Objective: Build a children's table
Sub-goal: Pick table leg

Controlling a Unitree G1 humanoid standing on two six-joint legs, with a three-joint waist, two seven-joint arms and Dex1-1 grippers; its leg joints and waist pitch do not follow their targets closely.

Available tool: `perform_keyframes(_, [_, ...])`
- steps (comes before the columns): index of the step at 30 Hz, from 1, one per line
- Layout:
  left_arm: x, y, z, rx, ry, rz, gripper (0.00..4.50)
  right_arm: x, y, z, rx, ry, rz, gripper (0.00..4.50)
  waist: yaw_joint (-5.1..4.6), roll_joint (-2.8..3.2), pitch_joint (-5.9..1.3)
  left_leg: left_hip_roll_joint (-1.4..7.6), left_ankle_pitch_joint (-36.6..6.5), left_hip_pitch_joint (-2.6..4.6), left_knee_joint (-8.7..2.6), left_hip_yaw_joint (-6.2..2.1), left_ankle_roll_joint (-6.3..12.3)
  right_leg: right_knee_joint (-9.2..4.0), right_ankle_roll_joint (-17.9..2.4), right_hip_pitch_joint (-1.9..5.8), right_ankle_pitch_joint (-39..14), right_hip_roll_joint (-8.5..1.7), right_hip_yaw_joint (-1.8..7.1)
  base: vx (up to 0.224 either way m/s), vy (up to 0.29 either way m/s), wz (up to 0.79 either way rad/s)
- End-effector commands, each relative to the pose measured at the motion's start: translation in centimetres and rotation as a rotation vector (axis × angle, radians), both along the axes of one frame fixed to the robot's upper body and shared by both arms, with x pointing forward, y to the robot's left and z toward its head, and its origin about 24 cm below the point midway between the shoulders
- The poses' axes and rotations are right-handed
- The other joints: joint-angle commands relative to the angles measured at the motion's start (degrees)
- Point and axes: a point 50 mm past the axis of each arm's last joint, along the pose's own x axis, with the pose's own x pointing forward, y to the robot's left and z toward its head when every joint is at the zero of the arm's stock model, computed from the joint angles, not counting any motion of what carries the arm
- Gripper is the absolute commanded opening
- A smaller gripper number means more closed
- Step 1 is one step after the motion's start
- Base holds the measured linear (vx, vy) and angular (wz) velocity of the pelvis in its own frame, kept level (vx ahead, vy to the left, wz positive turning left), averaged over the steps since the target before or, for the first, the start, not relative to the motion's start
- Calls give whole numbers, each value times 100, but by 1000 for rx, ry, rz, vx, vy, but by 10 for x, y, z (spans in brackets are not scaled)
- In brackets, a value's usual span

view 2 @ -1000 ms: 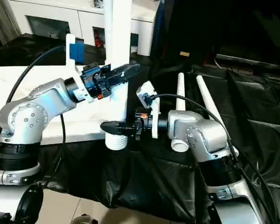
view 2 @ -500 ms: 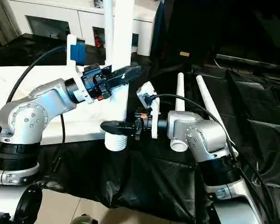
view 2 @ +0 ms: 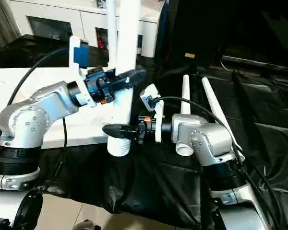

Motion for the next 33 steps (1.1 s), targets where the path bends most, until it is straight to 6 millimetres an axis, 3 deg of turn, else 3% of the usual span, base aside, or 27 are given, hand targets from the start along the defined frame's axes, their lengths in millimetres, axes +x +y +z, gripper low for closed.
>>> perform_keyframes(1, [-2, -2, 4, 2, -25, -15, 182, 4, -2, 7, 9, -27, -15, 302, -3, 47, -452, 144, -481, 66, -345, -37, -137, -359, -991, 361, -238, -446, 289, 0, 0, 0])
perform_keyframes(2, [-2, -2, 4, 2, -26, -15, 182, 4, -2, 7, 9, -27, -15, 302, 1, 49, -453, 142, -478, 65, -345, -37, -138, -358, -993, 365, -226, -448, 290, 0, 0, 0])
perform_keyframes(3, [-2, -2, 4, 3, -26, -15, 182, 4, -2, 7, 8, -28, -15, 268, -1, 49, -453, 142, -473, 63, -345, -38, -138, -355, -992, 365, -218, -449, 290, 0, 0, 0])
perform_keyframes(9, [-1, -1, 4, 8, -27, -14, 182, 4, -2, 6, 7, -30, -13, 247, 5, 73, -454, 141, -493, 69, -345, -42, -146, -352, -1003, 362, -197, -447, 287, 0, 0, 0])
perform_keyframes(13, [3, 0, 5, 15, -38, 22, 182, 4, -2, 6, 6, -35, -19, 203, 2, 78, -455, 141, -518, 67, -345, -44, -164, -354, -996, 364, -192, -447, 289, 0, 0, 0])
perform_keyframes(14, [4, 1, 5, 20, -41, 45, 238, 4, -3, 6, 6, -36, -20, 196, 4, 76, -457, 142, -522, 66, -345, -44, -169, -359, -991, 367, -183, -447, 288, 0, 0, 0])
perform_keyframes(21, [10, 4, 14, -80, -52, 121, 296, 7, -3, 4, 7, -40, -69, 190, 4, 82, -455, 143, -574, 66, -347, -51, -188, -361, -1022, 374, -203, -452, 285, 0, 0, 0])
perform_keyframes(25, [18, 18, 37, -257, -112, 284, 298, 11, -2, 6, 50, -69, -126, 189, 9, 42, -465, 139, -558, 46, -333, -52, -166, -365, -1054, 397, -110, -460, 285, 0, 0, 0])
perform_keyframes(27, [18, 18, 37, -259, -114, 287, 298, 11, -2, 6, 51, -70, -128, 189, 7, 50, -460, 141, -570, 57, -339, -51, -153, -365, -1026, 379, -166, -459, 282, 0, 0, 0])
perform_keyframes(28, [20, 29, 40, -279, -130, 348, 298, 15, -2, 7, 65, -96, -185, 189, 6, 112, -459, 141, -589, 63, -335, -57, -162, -359, -991, 373, -212, -451, 283, 0, 0, 0])
perform_keyframes(29, [20, 34, 40, -285, -134, 377, 298, 17, -2, 7, 68, -109, -219, 189, -26, 82, -459, 138, -593, 58, -343, -52, -204, -366, -960, 366, -225, -451, 281, 0, 0, 0])
perform_keyframes(30, [20, 34, 40, -285, -134, 377, 298, 17, -2, 7, 68, -109, -219, 189, -26, 82, -459, 138, -593, 58, -343, -52, -204, -366, -960, 366, -225, -451, 281, 0, 0, 0])
perform_keyframes(31, [17, 51, 37, -245, -130, 421, 298, 25, -7, 8, 44, -157, -349, 189, -26, 126, -461, 142, -582, 72, -338, -54, -241, -352, -950, 350, -238, -452, 283, 0, 0, 0])
perform_keyframes(33, [15, 56, 33, -175, -138, 435, 298, 27, -10, 9, 37, -171, -390, 189, -50, 102, -459, 138, -615, 95, -349, -45, -292, -359, -897, 334, -308, -429, 281, 0, 0, 0])
